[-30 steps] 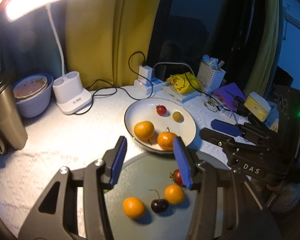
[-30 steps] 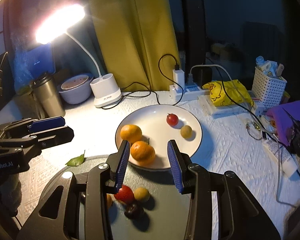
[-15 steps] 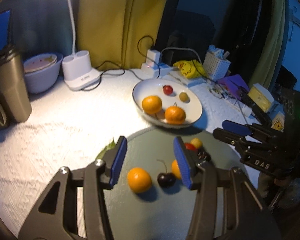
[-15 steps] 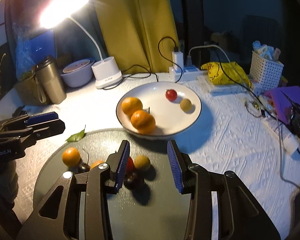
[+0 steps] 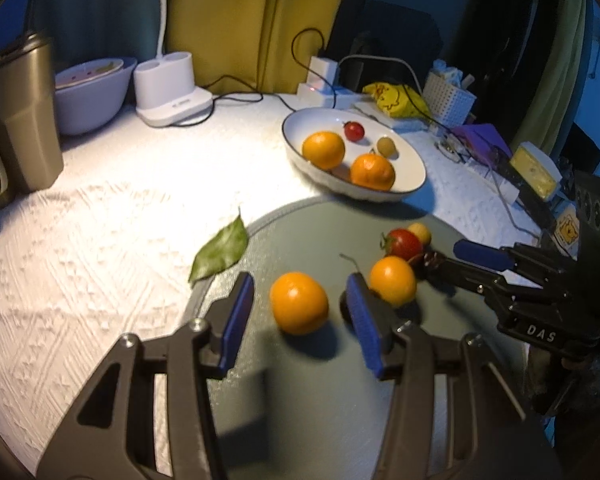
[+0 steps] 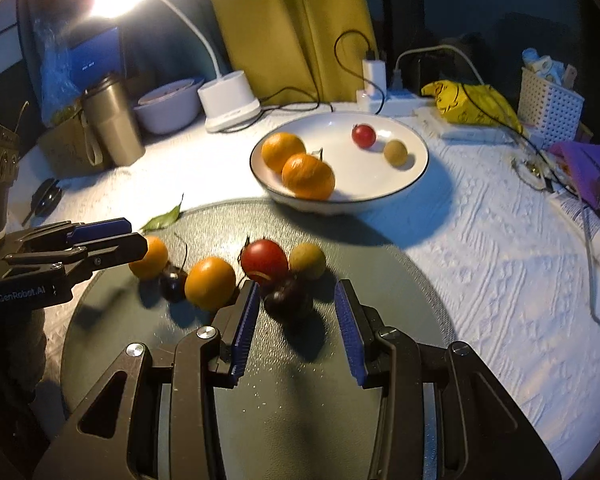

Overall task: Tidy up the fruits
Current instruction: 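Grasp a dark cherry with the right tool while the left tool grasps a third orange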

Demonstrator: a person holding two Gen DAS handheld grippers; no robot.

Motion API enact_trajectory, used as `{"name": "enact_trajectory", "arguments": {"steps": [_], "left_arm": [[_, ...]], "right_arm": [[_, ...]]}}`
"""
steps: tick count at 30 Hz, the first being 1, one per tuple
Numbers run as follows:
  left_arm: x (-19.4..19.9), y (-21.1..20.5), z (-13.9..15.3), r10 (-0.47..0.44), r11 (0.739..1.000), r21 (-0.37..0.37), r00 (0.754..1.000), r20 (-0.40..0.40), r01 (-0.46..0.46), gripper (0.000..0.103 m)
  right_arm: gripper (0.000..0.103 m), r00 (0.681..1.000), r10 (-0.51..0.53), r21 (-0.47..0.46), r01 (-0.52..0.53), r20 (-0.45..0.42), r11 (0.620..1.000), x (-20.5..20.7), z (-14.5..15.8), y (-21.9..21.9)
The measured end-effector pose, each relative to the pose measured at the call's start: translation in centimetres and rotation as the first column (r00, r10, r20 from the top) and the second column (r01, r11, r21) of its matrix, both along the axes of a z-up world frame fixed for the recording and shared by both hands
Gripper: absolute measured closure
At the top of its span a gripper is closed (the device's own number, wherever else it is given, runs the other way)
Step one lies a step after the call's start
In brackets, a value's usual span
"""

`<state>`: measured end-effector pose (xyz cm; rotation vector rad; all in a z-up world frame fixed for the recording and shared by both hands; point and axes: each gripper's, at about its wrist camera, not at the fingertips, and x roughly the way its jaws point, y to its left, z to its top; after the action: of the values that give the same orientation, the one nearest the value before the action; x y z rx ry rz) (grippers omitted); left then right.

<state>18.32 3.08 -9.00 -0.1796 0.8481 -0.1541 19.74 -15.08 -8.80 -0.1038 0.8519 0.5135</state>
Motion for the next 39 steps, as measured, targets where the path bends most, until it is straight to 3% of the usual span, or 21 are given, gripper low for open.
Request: {"name": "enact_trajectory", "arguments": {"steps": [14, 16, 17, 21, 26, 39], "left_arm": [[0.8, -0.4, -1.3, -0.02, 0.999, 0.03, 1.0, -0.024, 0.021, 0.054], [1.0, -0.3, -1.3, -0.026, 0.999, 0.027, 0.999, -0.026, 0.026, 0.054], [1.0, -0.2, -1.3, -0.026, 0.999, 0.023, 0.999, -0.028, 0.027, 0.055], [0.8, -0.6, -1.1, -0.049, 0.999, 0.014, 0.999, -0.021, 0.049, 0.067], [0.8, -0.5, -1.0, -0.042, 0.999, 0.011, 0.999, -0.026, 0.043, 0.068], [0.9, -0.7, 1.5, -0.053, 0.999, 0.012, 0.998, 0.036, 0.053, 0.068]], "right_arm": [[0.062, 0.998, 0.036, -0.033, -0.038, -0.044, 0.999, 0.4, -1.4, 0.9], [0.066, 0.998, 0.035, -0.032, -0.036, -0.043, 0.999, 0.5, -1.4, 0.9], [0.072, 0.999, 0.033, -0.031, -0.035, -0.043, 0.999, 0.5, -1.4, 0.9], [0.072, 0.999, 0.036, -0.03, -0.037, -0.04, 0.999, 0.5, -1.4, 0.8], [0.072, 0.999, 0.037, -0.029, -0.038, -0.029, 0.999, 0.4, -1.0, 0.8], [0.072, 1.0, 0.007, -0.012, -0.007, 0.025, 1.0, 0.5, 1.3, -0.8]]}}
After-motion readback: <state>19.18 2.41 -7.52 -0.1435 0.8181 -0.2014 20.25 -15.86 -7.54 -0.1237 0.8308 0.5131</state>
